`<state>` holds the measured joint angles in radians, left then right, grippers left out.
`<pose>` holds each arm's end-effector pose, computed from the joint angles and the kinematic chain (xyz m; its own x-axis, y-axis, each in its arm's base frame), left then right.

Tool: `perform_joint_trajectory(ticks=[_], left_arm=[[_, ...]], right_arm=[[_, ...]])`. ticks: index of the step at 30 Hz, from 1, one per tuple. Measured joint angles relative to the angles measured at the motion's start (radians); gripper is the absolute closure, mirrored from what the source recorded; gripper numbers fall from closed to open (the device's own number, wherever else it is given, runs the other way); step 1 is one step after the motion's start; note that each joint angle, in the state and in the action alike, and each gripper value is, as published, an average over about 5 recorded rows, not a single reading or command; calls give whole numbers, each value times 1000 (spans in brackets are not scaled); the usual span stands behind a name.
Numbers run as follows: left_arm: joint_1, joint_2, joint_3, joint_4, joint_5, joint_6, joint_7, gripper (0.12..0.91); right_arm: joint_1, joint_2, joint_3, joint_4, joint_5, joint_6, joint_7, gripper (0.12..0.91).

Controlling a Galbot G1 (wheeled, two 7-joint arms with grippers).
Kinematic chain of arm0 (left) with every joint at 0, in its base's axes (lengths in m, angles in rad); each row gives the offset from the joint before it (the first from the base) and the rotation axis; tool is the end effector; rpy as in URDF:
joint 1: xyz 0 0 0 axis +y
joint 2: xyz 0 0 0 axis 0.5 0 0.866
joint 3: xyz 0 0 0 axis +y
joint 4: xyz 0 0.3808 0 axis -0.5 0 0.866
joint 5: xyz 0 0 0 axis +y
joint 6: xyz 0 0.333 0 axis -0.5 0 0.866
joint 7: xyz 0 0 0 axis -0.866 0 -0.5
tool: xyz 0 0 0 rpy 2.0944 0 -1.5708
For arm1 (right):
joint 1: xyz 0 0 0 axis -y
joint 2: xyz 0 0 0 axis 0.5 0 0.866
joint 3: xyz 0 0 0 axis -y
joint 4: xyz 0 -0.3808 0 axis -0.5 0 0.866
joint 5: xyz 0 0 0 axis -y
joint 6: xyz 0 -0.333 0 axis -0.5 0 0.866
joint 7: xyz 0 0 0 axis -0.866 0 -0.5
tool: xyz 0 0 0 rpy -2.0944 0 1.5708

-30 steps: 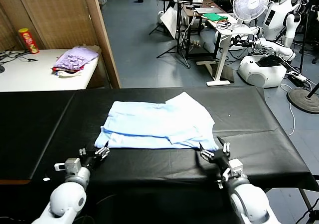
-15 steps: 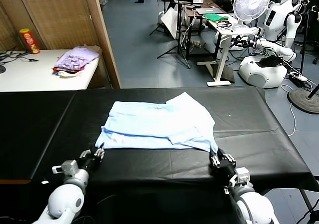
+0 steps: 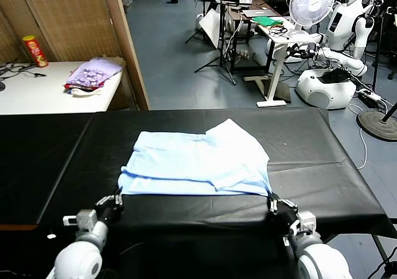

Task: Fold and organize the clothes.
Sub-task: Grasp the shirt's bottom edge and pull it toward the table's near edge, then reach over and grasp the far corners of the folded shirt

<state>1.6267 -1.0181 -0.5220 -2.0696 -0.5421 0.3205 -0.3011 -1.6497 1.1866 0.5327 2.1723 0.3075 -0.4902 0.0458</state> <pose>0.1413 0.1159 -0.3181 -0.8925 -0.0445 0.4489 -0.0231 0.9983 0.0531 0.1257 -0.0744 -0.3017 -0.8576 -0.1273 0.4983 -0.1665 0.9854 -0.0349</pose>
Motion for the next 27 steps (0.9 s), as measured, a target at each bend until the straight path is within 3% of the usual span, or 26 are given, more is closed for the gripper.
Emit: perform_joint_trajectory(ticks=[3, 6, 11, 14, 17, 19, 24, 27], left_arm=[[70, 6, -22, -55, 1, 21, -26, 902], [121, 7, -42, -99, -1, 33, -42, 859], [159, 5, -69, -145, -7, 46, -53, 607], [160, 8, -83, -166, -28, 62, -61, 439], [147, 17, -99, -186, -70, 79, -67, 298], [129, 25, -108, -194, -105, 89, -69, 250], [35, 57, -101, -173, -162, 96, -40, 233], [-60, 74, -74, -129, -197, 139, -46, 232]], right_arm=[[-22, -2, 0, 27, -1, -10, -6, 809], [-39, -5, 4, 55, -1, -24, -7, 653], [-52, -20, 25, 109, 22, -57, -4, 370], [-34, -32, 38, 136, 43, -71, 4, 262], [18, -46, 40, 132, 53, -77, 13, 234], [78, -58, 29, 107, 61, -80, 20, 229], [288, -73, -36, -18, 96, -105, 52, 227], [434, -68, -97, -120, 116, -118, 68, 227]])
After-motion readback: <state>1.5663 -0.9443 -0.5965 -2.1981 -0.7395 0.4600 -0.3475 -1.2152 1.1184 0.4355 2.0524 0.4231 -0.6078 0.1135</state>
